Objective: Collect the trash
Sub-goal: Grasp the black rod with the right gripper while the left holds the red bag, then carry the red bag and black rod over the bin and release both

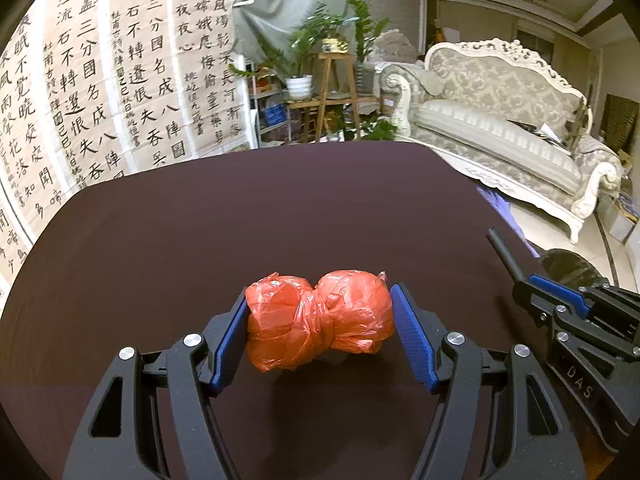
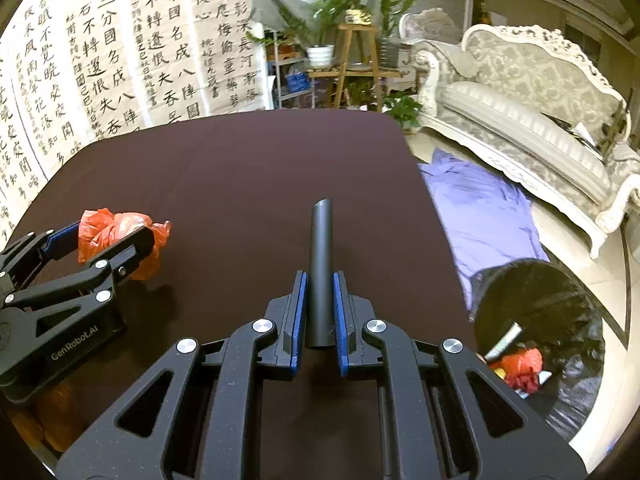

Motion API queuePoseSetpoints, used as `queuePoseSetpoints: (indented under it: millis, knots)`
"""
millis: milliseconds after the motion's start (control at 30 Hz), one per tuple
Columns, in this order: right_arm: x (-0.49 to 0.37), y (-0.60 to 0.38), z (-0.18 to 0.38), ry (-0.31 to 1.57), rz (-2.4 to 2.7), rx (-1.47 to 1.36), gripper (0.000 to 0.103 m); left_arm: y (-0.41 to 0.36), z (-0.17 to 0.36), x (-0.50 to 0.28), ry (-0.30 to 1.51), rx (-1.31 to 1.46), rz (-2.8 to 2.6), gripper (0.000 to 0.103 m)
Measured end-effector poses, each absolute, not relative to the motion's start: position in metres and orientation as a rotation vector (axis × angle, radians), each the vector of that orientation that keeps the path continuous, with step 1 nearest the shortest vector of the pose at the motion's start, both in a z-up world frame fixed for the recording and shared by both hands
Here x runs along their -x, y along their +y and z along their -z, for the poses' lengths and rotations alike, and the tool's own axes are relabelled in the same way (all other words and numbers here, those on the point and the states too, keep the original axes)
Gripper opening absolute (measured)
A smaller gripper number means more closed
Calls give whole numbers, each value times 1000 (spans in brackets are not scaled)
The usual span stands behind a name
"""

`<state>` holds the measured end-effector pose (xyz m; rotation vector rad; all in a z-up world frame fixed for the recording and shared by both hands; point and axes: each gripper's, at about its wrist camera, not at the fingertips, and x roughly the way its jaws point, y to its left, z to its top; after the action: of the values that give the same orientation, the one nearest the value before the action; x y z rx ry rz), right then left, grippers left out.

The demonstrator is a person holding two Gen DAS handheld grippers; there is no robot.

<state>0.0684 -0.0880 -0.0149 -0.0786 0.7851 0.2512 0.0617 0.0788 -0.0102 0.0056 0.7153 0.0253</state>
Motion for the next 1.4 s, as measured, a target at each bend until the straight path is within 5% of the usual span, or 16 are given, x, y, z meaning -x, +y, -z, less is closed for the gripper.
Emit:
queuePoseSetpoints:
  millis: [1400]
  knots:
    - [-45,-308,34,712,218,-107,13,-155,10,-91,654,-161,340,67]
